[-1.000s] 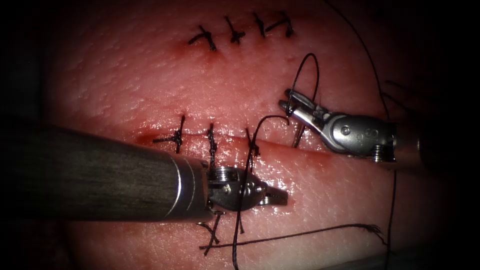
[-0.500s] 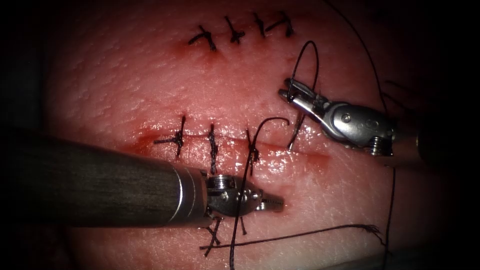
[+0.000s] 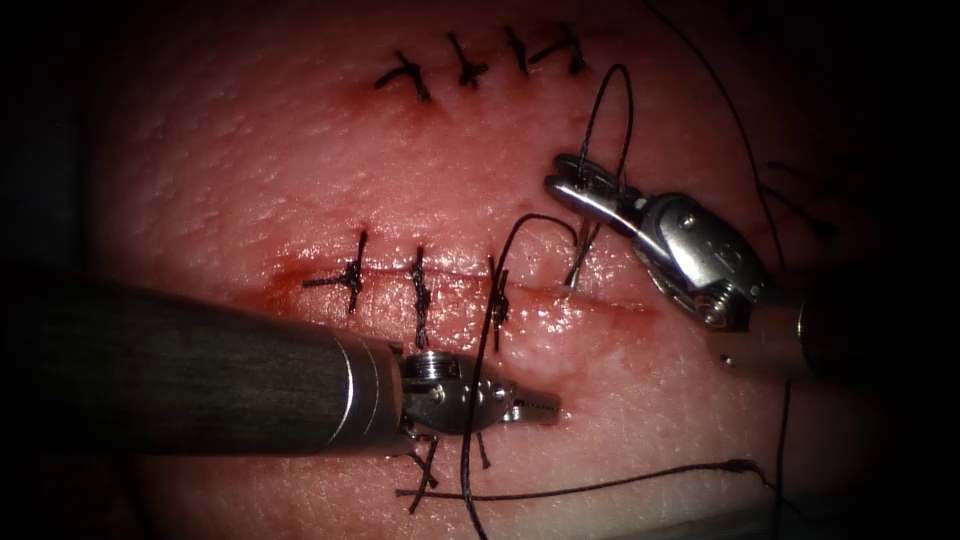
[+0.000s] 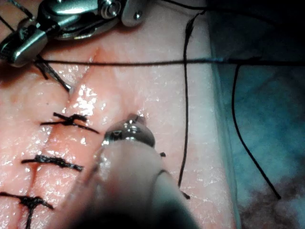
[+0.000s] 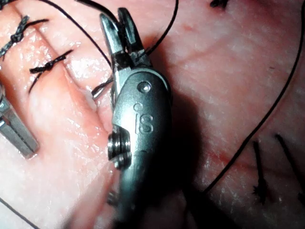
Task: Wound Closure
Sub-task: Throw needle through skin beneath incision
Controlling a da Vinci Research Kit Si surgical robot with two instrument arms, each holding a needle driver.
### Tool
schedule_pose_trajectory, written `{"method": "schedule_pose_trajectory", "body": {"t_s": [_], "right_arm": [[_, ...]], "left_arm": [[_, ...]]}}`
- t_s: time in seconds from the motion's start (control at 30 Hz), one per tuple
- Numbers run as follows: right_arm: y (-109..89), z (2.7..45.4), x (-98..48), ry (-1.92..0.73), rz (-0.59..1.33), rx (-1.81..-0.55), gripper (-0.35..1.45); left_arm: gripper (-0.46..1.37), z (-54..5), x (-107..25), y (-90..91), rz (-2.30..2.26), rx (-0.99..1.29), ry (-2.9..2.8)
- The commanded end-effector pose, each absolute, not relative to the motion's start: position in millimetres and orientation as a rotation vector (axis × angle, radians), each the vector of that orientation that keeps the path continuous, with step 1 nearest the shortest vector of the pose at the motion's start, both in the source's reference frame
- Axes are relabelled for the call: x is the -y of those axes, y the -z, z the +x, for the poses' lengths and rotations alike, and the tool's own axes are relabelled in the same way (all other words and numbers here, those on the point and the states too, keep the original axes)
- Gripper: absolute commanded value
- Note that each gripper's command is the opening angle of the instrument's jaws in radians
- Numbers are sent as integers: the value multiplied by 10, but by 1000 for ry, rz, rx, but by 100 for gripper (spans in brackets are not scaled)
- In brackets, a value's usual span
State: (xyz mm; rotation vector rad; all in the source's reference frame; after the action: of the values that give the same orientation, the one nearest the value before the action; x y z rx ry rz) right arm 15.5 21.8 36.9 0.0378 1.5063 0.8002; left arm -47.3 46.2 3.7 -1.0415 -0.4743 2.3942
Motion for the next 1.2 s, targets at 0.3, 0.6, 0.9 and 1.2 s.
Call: {"method": "schedule_pose_trajectory", "body": {"t_s": [0.3,0.6,0.9,1.2], "right_arm": [[-371,158,-218,-929,186,-1496,-35],[-383,167,-211,-998,444,-1519,-35],[-385,173,-207,-1123,561,-1485,-35],[-382,183,-203,-1147,678,-1524,-35]], "left_arm": [[-35,-472,-462,-38,-1047,485,-2397],[-35,-471,-462,-38,-1048,486,-2398],[-35,-468,-464,-40,-1055,489,-2399],[-35,-466,-465,-41,-1056,485,-2402]]}}
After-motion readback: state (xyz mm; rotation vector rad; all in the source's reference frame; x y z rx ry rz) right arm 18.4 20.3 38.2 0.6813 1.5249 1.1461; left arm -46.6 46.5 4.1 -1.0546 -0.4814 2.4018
